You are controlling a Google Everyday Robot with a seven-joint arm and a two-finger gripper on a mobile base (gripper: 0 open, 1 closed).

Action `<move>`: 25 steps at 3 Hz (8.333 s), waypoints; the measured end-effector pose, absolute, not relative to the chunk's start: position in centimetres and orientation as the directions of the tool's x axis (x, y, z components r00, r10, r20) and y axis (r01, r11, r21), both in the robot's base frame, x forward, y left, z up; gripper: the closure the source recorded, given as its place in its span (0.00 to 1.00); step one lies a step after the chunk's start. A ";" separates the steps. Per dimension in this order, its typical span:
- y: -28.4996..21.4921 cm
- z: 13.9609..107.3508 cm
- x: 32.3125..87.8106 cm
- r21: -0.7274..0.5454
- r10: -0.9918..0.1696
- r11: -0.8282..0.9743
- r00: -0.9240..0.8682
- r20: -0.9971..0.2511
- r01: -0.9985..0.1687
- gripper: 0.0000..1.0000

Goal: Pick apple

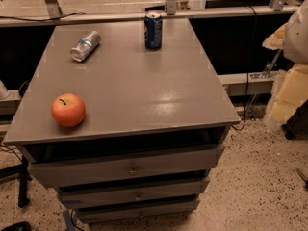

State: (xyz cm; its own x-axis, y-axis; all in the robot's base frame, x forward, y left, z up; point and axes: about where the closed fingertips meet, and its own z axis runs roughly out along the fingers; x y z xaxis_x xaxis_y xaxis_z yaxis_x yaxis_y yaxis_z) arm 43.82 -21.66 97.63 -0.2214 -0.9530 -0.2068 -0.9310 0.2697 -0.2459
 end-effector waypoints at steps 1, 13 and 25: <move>-21.7 97.6 43.8 -0.246 -0.953 0.270 -0.221 -0.207 -0.931 0.00; 18.0 86.3 52.8 -0.115 -0.255 0.083 0.090 -0.963 -0.990 0.00; 12.9 91.1 60.1 -0.165 -0.248 0.237 0.104 -0.963 -0.957 1.00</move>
Offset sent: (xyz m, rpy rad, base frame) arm 0.0020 0.0062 -0.0105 0.0611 -0.0024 0.0030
